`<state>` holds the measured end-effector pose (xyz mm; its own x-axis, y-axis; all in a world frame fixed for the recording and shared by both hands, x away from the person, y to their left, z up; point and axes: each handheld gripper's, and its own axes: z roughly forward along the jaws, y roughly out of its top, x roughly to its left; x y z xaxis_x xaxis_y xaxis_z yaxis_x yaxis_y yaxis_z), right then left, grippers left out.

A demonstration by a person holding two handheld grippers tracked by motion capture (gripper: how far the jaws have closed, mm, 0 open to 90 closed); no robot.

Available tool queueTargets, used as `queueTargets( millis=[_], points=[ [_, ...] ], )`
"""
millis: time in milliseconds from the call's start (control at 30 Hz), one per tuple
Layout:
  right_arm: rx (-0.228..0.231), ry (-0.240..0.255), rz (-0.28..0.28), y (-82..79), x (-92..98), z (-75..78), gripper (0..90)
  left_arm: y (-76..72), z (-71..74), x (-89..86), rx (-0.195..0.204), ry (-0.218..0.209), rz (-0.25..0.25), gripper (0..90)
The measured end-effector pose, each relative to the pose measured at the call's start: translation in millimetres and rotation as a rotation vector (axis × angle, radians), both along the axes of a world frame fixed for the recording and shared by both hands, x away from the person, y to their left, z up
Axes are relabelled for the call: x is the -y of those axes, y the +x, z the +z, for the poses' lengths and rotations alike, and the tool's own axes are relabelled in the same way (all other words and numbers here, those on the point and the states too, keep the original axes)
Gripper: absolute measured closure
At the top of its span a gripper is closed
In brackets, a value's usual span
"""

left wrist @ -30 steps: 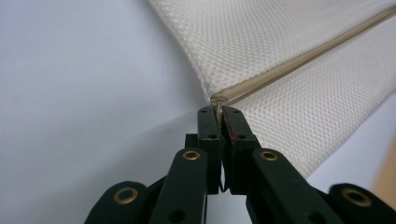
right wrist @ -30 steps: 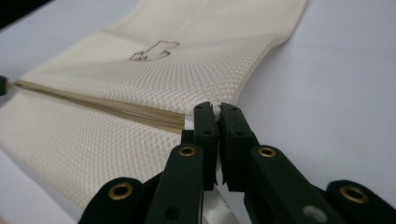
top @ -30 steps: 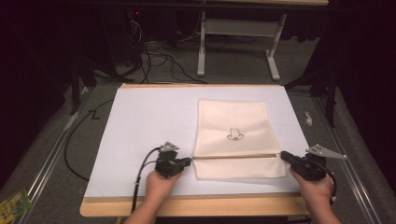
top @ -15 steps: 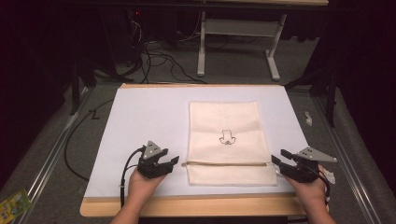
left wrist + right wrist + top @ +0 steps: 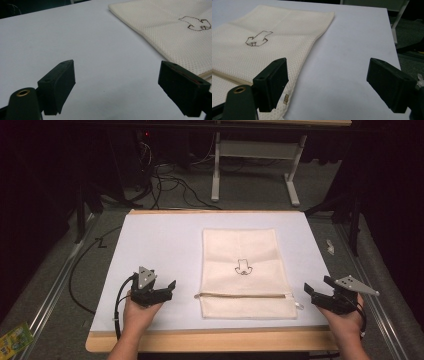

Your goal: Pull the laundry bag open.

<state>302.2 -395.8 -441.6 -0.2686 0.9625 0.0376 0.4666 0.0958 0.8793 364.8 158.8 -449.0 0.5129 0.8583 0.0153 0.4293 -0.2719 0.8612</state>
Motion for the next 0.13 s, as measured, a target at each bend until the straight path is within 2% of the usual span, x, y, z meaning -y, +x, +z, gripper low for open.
queueTargets(
  millis=[133],
  points=[
    [0.007, -0.022, 0.015, -0.2, -4.0, 0.0, 17.5, 1.6, 0.3, -2.8, -0.006, -0.007, -0.001, 13.3]
  ],
)
